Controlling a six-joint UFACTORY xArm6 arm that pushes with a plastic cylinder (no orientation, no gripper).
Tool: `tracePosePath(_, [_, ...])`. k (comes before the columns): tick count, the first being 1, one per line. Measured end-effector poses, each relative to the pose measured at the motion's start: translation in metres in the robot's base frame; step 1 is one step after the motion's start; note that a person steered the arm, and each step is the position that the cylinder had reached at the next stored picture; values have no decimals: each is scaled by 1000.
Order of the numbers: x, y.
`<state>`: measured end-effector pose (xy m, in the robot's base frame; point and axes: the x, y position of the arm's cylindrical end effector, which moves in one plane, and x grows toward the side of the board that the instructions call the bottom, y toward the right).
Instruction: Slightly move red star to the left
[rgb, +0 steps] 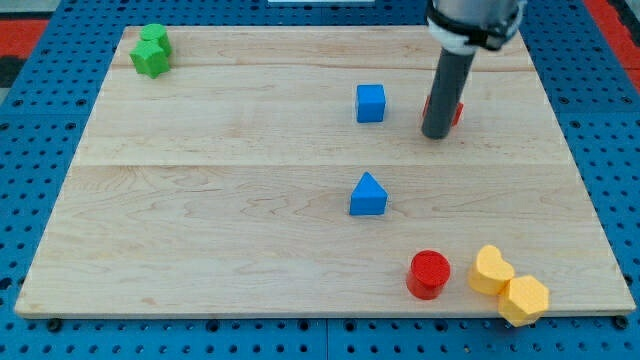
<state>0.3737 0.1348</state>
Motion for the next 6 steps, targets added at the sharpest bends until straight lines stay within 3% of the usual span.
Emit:
tracePosePath(2, [-72,54])
tracePosePath(4, [-84,94])
tracePosePath(6, [-123,98])
